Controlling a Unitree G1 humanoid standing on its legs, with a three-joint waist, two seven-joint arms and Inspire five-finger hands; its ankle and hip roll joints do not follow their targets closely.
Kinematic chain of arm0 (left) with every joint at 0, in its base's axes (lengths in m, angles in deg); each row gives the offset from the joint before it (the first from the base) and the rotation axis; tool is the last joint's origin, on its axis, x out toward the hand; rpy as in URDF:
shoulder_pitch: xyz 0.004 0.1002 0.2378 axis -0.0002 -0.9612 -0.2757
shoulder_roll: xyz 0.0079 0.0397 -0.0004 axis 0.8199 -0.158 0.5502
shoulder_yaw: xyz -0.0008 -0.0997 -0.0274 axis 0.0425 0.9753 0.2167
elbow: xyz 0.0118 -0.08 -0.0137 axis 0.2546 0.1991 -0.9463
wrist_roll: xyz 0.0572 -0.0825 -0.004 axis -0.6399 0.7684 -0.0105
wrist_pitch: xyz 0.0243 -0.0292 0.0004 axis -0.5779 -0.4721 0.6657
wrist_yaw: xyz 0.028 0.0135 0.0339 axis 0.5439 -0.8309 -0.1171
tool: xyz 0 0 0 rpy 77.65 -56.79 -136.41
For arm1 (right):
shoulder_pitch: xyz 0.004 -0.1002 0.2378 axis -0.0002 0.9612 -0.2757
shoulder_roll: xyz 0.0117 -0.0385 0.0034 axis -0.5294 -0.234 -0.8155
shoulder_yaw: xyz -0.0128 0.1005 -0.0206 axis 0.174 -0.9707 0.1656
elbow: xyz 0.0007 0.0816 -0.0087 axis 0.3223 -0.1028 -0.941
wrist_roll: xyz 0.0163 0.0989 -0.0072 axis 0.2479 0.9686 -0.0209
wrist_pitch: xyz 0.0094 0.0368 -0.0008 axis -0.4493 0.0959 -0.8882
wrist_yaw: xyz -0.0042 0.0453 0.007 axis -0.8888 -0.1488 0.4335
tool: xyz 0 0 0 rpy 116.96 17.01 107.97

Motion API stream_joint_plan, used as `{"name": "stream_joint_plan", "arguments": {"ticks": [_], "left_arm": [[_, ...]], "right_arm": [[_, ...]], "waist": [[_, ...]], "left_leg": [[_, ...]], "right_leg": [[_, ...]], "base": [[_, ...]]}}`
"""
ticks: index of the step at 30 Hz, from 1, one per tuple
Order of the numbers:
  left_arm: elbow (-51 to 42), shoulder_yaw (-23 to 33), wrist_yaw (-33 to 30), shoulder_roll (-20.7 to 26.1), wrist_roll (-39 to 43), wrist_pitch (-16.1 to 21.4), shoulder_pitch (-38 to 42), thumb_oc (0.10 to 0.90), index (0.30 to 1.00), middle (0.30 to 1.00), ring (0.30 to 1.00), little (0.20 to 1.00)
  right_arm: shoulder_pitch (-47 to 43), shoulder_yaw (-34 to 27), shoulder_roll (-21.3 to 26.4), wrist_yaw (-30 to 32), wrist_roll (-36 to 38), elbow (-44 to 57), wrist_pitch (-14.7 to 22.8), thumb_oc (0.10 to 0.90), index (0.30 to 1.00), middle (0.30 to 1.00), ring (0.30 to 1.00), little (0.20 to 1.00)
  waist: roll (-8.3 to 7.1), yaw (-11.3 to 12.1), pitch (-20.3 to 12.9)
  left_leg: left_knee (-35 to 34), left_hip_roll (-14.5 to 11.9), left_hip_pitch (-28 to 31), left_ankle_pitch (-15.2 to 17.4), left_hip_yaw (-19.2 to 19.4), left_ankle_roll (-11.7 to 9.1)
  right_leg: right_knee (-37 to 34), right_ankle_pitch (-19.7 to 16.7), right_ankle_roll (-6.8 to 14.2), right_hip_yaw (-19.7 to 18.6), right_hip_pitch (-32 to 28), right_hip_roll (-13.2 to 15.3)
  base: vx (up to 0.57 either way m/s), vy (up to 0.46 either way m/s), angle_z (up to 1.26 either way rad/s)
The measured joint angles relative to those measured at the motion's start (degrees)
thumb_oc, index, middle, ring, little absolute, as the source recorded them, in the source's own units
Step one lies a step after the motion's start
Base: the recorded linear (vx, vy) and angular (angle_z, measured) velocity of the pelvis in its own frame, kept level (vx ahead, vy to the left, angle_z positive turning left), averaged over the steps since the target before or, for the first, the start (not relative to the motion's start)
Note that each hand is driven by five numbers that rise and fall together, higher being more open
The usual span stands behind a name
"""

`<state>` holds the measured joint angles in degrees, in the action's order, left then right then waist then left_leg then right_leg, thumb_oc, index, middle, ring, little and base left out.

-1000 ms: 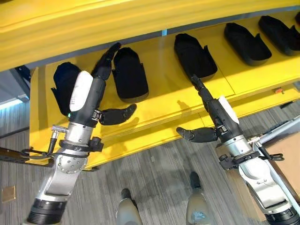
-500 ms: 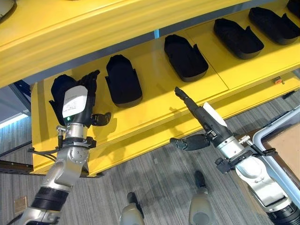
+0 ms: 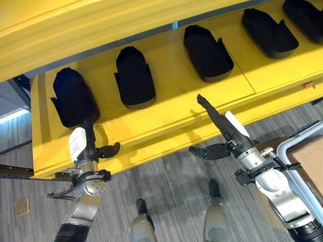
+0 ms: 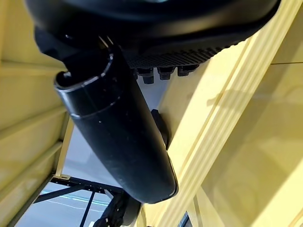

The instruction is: Move parts from the plastic box to the shelf.

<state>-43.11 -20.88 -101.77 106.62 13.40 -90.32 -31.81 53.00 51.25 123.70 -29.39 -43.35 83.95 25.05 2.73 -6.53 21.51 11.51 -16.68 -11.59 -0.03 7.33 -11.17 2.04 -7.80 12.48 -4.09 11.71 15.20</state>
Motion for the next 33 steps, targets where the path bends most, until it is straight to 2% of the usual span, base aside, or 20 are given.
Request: {"name": "stream_joint_plan", "arguments": {"ticks": [3,7,12,18,23,30,33], "left_arm": [[0.07,0.43,0.00,0.03,-0.16,0.04,0.36,0.900,1.000,1.000,1.000,1.000],[0.04,0.38,0.30,0.38,-5.16,0.18,1.03,0.900,1.000,1.000,1.000,1.000],[1.34,-3.47,0.25,5.14,-7.93,-0.20,2.71,0.900,1.000,1.000,1.000,1.000],[2.26,-4.05,0.34,5.51,-9.95,-1.58,3.89,0.900,1.000,1.000,1.000,1.000],[3.40,-6.93,1.61,8.92,-12.48,-2.59,5.31,0.900,1.000,1.000,1.000,1.000],[6.12,-9.22,4.13,9.20,-11.12,-7.63,9.61,0.900,1.000,1.000,1.000,1.000],[7.89,-9.12,4.00,9.09,-8.06,-8.21,10.51,0.900,1.000,1.000,1.000,1.000]], "right_arm": [[0.01,-0.20,0.03,0.05,-0.44,0.00,-0.01,0.900,1.000,1.000,1.000,1.000],[0.00,-0.20,0.11,0.03,-0.48,0.00,0.00,0.900,1.000,1.000,1.000,1.000],[-0.06,-0.19,0.59,-0.02,-0.44,0.00,0.01,0.900,1.000,1.000,1.000,1.000],[-0.25,-0.13,0.62,-0.55,-0.35,-0.01,-0.01,0.900,1.000,1.000,1.000,1.000],[-1.44,-0.08,0.64,-1.65,-0.20,-0.23,-0.05,0.900,1.000,1.000,1.000,1.000],[-2.35,0.05,0.76,-3.10,-0.15,-0.23,-0.48,0.900,1.000,1.000,1.000,1.000],[-2.37,0.03,0.75,-3.69,-0.16,-0.24,-1.04,0.900,1.000,1.000,1.000,1.000]], "waist": [[-0.20,0.30,0.16],[-0.44,0.30,0.29],[-0.58,0.09,0.38],[-0.75,-0.59,0.47],[-0.75,-1.18,0.47],[-0.72,-1.45,0.46],[-0.44,-1.53,0.47]], "left_leg": [[-0.03,0.01,-0.07,0.00,-0.07,0.00],[-0.07,0.01,-0.11,0.00,-0.16,0.00],[0.16,0.01,-0.09,0.00,-0.16,-0.01],[0.19,0.02,-0.11,-0.05,-0.13,0.07],[0.19,0.05,0.02,-0.06,-0.08,0.09],[0.20,0.82,0.53,0.09,0.06,-0.13],[0.07,0.91,0.48,0.11,0.30,-0.08]], "right_leg": [[0.00,-0.03,0.12,0.10,0.00,0.00],[0.00,-0.02,0.18,0.20,-0.05,-0.01],[0.08,0.08,0.01,0.03,-0.07,-0.02],[-0.02,0.00,-0.06,-0.16,-0.04,0.00],[0.07,-0.03,-0.07,-0.34,-0.01,-0.01],[-0.55,0.21,0.24,-1.96,0.19,0.27],[-1.13,0.57,0.73,-2.48,0.20,0.32]], "base": [[0.00,0.000,0.00],[0.00,0.000,0.00],[0.01,0.009,0.00],[0.00,0.028,-0.01],[0.00,0.000,0.00],[0.03,0.034,-0.05],[0.02,0.038,-0.10]]}}
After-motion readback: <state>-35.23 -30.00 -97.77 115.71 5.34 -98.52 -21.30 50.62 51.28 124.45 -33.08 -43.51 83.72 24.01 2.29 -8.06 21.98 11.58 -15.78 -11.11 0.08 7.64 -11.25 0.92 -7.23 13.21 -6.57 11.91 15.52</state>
